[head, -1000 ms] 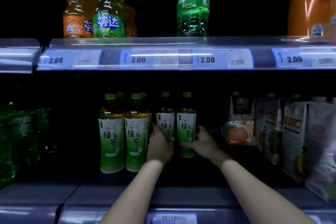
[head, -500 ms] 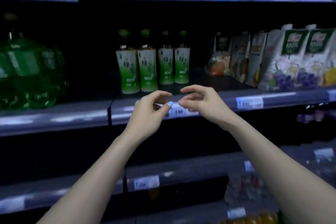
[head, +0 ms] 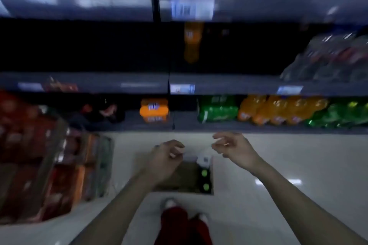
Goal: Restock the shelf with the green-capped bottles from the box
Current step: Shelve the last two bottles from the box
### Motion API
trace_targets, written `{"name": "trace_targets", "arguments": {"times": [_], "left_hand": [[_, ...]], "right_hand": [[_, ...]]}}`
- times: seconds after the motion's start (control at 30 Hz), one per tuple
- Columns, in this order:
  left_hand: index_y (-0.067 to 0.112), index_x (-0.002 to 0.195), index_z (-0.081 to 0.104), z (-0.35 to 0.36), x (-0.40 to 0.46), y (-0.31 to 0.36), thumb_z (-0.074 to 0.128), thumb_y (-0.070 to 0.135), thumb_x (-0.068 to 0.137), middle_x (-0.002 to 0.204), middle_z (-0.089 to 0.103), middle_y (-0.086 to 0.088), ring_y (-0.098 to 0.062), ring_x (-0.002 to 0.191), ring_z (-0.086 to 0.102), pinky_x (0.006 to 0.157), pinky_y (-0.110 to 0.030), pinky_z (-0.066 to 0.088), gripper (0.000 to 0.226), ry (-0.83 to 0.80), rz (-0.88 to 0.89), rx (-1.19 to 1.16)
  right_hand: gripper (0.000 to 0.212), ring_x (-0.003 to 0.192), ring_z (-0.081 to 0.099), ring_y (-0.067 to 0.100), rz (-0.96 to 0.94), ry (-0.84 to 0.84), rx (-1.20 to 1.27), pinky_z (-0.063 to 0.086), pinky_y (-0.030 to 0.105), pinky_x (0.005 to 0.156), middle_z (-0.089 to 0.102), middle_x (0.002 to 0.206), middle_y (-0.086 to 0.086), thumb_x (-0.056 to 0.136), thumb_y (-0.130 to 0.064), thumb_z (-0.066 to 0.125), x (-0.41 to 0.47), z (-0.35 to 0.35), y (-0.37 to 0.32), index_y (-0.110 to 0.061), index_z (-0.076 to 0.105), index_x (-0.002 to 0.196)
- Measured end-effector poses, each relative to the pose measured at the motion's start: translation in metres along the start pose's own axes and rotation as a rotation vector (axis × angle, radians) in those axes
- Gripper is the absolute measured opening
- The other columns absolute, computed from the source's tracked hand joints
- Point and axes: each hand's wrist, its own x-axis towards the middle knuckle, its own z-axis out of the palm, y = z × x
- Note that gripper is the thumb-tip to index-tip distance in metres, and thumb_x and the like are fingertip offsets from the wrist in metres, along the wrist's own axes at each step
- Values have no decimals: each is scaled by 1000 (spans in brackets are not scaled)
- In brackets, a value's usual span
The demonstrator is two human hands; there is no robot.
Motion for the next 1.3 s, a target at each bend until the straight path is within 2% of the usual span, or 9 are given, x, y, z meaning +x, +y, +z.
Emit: {"name": "trace_targets", "arguments": {"times": [0.1, 0.27, 0.37, 0.47, 0.6, 0.7, 0.83, 1.13, 1.3], "left_hand": [[4, 108, 66, 82, 34, -107, 59, 18, 88, 113, 68, -15, -29, 108, 62, 92, -36, 49, 25, -163, -154, 114], [21, 128, 53, 195, 107, -256, 60, 30, 86, 125, 64, -6, -20, 113, 59, 85, -24, 44, 44, -219, -262, 169], [25, 136, 43, 245, 158, -312, 61, 31, 85, 131, 59, -8, -26, 118, 55, 97, -37, 48, 54, -200, -194, 196], [33, 136, 38, 279, 203, -331, 68, 29, 78, 133, 58, -6, -29, 120, 54, 98, -46, 48, 65, -134, -57, 136], [36, 139, 35, 304, 244, -340, 77, 29, 71, 146, 45, 0, -20, 133, 42, 107, -33, 36, 81, -236, 62, 64], [31, 138, 42, 313, 261, -347, 78, 25, 71, 147, 44, 2, -16, 134, 39, 105, -25, 29, 76, -309, 156, 153], [29, 136, 47, 324, 270, -348, 74, 24, 76, 145, 47, 4, -12, 133, 39, 104, -19, 25, 65, -361, 230, 221], [23, 122, 62, 294, 252, -307, 73, 22, 78, 128, 64, 2, -13, 119, 55, 103, -26, 40, 45, -241, 188, 65], [32, 111, 68, 213, 222, -226, 76, 28, 73, 104, 71, 16, 9, 94, 60, 81, -8, 44, 38, -234, 227, 55]], "right_hand": [[28, 87, 60, 20, 168, -13, -110, 45, 30, 78, 69, 95, 11, 76, -11, 73, 44, 51, 129, -7, 67, 104], [44, 100, 64, 21, 257, -5, -243, 40, 18, 70, 69, 107, 6, 79, -28, 71, 117, 124, 297, -10, 59, 118], [57, 103, 62, 23, 256, 0, -318, 41, 19, 73, 67, 114, 8, 79, -33, 70, 149, 159, 367, -12, 47, 127], [61, 110, 57, 29, 249, -4, -358, 49, 34, 90, 53, 128, 10, 78, -34, 70, 161, 190, 412, -14, 42, 129], [54, 103, 57, 33, 161, 126, -429, 49, 33, 81, 38, 136, 10, 81, -27, 67, 163, 211, 436, -15, 44, 128], [44, 104, 58, 27, 73, 187, -406, 45, 23, 77, 45, 133, 8, 83, -21, 65, 163, 211, 445, -14, 51, 124], [38, 102, 60, 26, 1, 182, -402, 50, 32, 80, 57, 126, 9, 86, -21, 62, 166, 206, 453, -12, 53, 122], [33, 94, 63, 25, -102, 188, -337, 47, 22, 74, 66, 110, 12, 85, -17, 63, 149, 169, 409, -7, 58, 116], [33, 86, 62, 17, -127, 211, -283, 52, 26, 67, 67, 102, 2, 79, -25, 70, 113, 120, 324, -17, 62, 109]]}}
